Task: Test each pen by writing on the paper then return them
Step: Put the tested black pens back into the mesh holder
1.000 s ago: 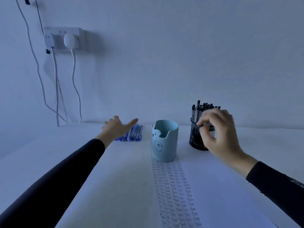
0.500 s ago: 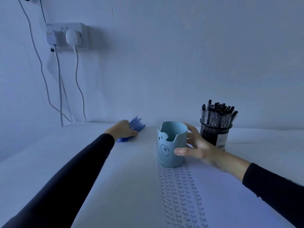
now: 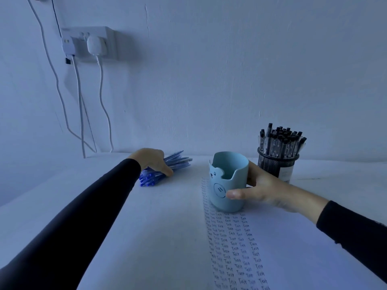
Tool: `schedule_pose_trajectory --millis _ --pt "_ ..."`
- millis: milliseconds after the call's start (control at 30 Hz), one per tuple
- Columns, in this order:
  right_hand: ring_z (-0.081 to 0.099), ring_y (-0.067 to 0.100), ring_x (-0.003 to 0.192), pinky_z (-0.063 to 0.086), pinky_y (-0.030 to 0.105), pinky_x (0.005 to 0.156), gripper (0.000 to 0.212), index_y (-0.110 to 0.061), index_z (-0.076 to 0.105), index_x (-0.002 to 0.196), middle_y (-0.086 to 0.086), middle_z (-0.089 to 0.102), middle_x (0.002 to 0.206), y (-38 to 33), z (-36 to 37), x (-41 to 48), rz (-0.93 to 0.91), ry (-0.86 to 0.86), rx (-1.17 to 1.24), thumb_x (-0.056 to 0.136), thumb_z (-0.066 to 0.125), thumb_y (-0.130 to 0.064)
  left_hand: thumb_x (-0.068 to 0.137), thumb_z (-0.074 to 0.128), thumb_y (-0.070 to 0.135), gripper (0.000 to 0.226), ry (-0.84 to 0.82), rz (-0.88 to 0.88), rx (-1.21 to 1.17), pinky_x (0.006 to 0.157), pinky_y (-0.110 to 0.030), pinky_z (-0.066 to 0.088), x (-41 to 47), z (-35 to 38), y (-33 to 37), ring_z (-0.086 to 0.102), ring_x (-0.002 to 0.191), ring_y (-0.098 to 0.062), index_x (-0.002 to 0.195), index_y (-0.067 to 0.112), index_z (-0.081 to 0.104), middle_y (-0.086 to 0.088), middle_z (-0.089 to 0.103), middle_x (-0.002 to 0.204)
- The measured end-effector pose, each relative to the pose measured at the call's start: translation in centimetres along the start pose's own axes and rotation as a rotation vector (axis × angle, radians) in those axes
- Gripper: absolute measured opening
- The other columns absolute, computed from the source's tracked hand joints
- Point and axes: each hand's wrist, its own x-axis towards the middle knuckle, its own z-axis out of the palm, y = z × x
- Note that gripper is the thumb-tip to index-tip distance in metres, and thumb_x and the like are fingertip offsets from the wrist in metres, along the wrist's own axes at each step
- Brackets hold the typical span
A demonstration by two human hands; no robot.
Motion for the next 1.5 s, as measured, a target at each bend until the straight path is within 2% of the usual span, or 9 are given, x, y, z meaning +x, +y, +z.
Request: schedule_pose_trajectory --millis 200,333,433,567,767,933,1167,1333,1500 --pt "0.054 -0.007 0.12 0.04 0.028 0.11 0.098 -0.039 0.039 0.138 -0.018 0.06 0.131 -0.8 -0.6 -1.3 0.044 -0.026 0.001 0.055 0.086 -0.057 0.079 0.068 0.044 0.042 0.026 -0.001 0.015 0.06 -0.026 0.038 -1.9 0.1 0.8 0.051 0.066 -0.018 0.1 0.009 0.057 -0.003 0.058 0.08" --pt "0.041 -0.02 0.123 0.03 0.016 0.104 0.095 -0.039 0.031 0.148 -0.024 0.048 0.138 -3.7 -1.2 -2.6 -0.062 0.123 -0.106 0.066 0.06 -0.078 0.075 0.07 0.037 0.034 0.069 0.004 -0.008 0.062 -0.026 0.042 -2.8 0.9 1.1 0.055 0.067 -0.019 0.091 0.013 0.052 -0.003 0.061 0.081" --pt "0.042 -0.008 0.13 0.031 0.021 0.113 0.065 -0.034 0.042 0.142 -0.017 0.05 0.141 -5.8 -1.7 -2.8 -0.214 0.253 -0.187 0.084 0.063 -0.055 0.073 0.07 0.029 0.029 0.099 0.054 -0.03 0.06 -0.025 0.042 -3.7 1.5 1.2 0.054 0.064 -0.021 0.088 0.01 0.054 -0.003 0.059 0.077" --pt "0.064 0.009 0.105 0.048 0.03 0.101 0.017 -0.027 0.068 0.109 -0.006 0.07 0.111 -7.9 -1.8 -1.6 -0.282 0.421 -0.279 0.095 0.063 -0.02 0.076 0.072 0.03 0.03 0.196 0.157 -0.238 0.062 -0.027 0.043 -5.6 0.8 1.9 0.056 0.066 -0.022 0.091 0.008 0.058 -0.004 0.059 0.077" --pt "0.066 0.009 0.099 0.051 0.03 0.099 0.04 -0.021 0.066 0.122 -0.004 0.07 0.11 -10.5 -1.3 2.2 -0.26 0.375 -0.182 0.085 0.074 -0.032 0.075 0.074 0.027 0.038 0.231 0.425 -0.582 0.079 -0.039 0.055 -10.5 -1.7 5.2 0.063 0.077 -0.025 0.101 0.003 0.061 -0.009 0.067 0.087" --pt "0.062 0.007 0.074 0.053 0.016 0.07 0.006 -0.016 0.072 0.087 -0.003 0.07 0.081 -12.0 -1.7 3.8 -0.225 0.341 0.046 0.082 0.076 -0.017 0.064 0.075 0.032 0.055 0.192 0.474 -0.665 0.093 -0.052 0.052 -11.9 -1.3 5.7 0.064 0.102 -0.037 0.107 0.0 0.06 -0.02 0.068 0.106" --pt "0.057 0.003 0.059 0.053 0.018 0.065 0.01 -0.011 0.072 0.095 -0.001 0.067 0.078 -11.1 -8.5 0.6 -0.439 0.771 -0.109 0.087 0.072 -0.017 0.087 0.066 0.0 0.016 0.168 0.508 -0.909 0.076 -0.022 0.056 -11.0 0.3 3.1 0.069 0.084 -0.01 0.099 0.01 0.062 0.002 0.071 0.094" --pt "0.057 -0.006 0.062 0.045 0.013 0.067 0.01 -0.028 0.077 0.09 -0.018 0.071 0.085 -8.9 -5.1 0.1 -0.243 0.426 -0.558 0.083 0.075 -0.035 0.091 0.059 -0.001 0.015 0.17 0.59 -1.058 0.077 -0.024 0.054 -11.0 0.2 2.7 0.068 0.087 -0.011 0.105 0.005 0.06 0.003 0.07 0.091" --pt "0.05 -0.005 0.09 0.036 0.01 0.077 0.043 -0.027 0.066 0.122 -0.015 0.057 0.108 -11.5 -1.0 1.6 -0.429 0.374 -0.509 0.084 0.066 -0.047 0.091 0.058 -0.005 0.017 0.15 0.694 -1.055 0.076 -0.023 0.053 -11.7 0.2 4.3 0.067 0.085 -0.011 0.105 0.004 0.059 0.005 0.069 0.087"
